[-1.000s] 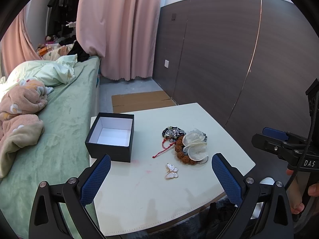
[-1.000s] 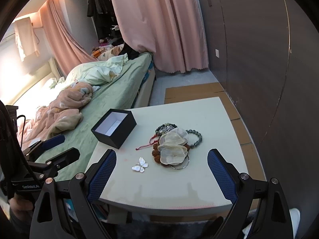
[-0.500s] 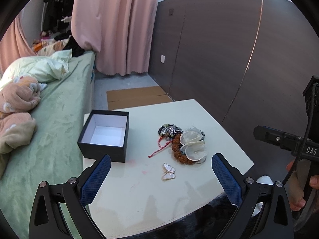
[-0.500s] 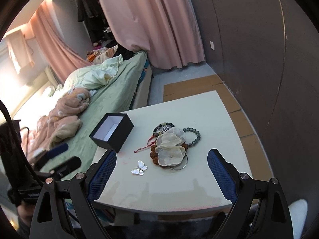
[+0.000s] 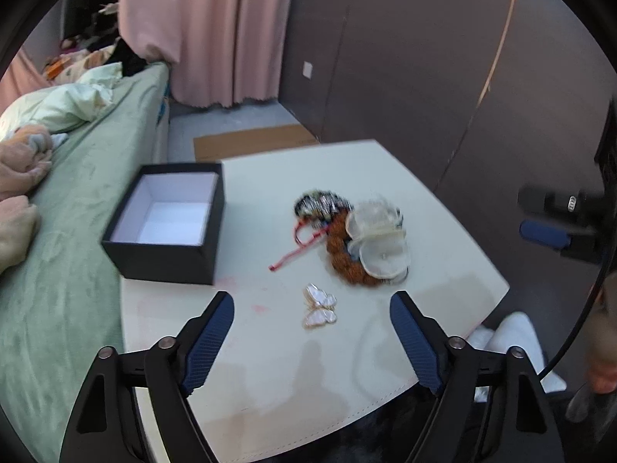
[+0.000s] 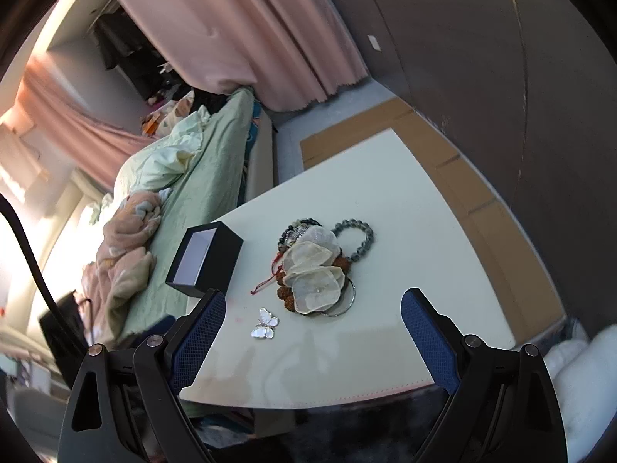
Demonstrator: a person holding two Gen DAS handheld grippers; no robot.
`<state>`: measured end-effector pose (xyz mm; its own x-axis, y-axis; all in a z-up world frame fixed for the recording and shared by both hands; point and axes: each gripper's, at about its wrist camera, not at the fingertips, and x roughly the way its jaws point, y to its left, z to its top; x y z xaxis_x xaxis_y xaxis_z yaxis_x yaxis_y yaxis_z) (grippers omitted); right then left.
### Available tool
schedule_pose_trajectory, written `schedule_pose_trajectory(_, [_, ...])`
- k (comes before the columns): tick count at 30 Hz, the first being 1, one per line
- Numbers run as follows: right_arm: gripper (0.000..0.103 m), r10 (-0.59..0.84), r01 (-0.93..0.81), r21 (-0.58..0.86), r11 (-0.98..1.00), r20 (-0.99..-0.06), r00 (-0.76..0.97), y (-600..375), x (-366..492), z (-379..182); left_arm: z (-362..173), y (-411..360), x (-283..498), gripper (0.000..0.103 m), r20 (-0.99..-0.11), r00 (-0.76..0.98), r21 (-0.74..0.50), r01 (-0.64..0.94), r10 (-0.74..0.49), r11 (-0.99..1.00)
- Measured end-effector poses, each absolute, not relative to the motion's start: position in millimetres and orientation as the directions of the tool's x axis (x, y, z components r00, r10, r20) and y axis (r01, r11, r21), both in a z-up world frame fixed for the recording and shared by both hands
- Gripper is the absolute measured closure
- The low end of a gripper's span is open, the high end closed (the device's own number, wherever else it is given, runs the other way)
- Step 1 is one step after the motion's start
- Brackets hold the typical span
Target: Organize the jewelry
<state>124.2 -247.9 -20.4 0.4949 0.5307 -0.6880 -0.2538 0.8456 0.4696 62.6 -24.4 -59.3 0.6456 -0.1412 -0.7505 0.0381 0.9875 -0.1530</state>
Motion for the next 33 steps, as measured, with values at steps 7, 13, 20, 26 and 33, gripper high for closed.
schedule_pose_trajectory(7, [0.010,0.547,-0.183,0.528,0.829,-0.700,0.459,-252.3,137.1,-36.5,-86.2,-38.0,80.0,0.038,-0.799,0.583,-0.144,0.053,-0.147,0.988])
schedule_pose_trajectory(13, [0.010,0.554,-0.151,0.549,0.822,-0.710,0.435,-252.9,149.3,-50.4,-104.0,-41.1,94.8,0.046,-0.825,0.545,-0.146,0.048,-0.148,0.988])
schedule_pose_trajectory(20, [0.010,0.553,-0.100,0.565,0.819,-0.731,0.401,-251.9,164.4,-66.5,-117.2,-48.4,108.8,0.053,-0.842,0.529,-0.092,0.053,-0.106,0.994])
schedule_pose_trajectory(26, [0.010,0.569,-0.100,0.580,0.809,-0.727,0.385,-245.3,172.7,-71.4,-122.7,-55.7,112.6,0.055,-0.854,0.515,-0.040,0.078,-0.075,0.996])
schedule_pose_trajectory(33, [0.010,0.568,-0.104,0.575,0.812,-0.735,0.370,-235.2,177.7,-75.6,-121.6,-51.2,116.0,0.076,-0.856,0.512,-0.037,0.073,-0.070,0.997])
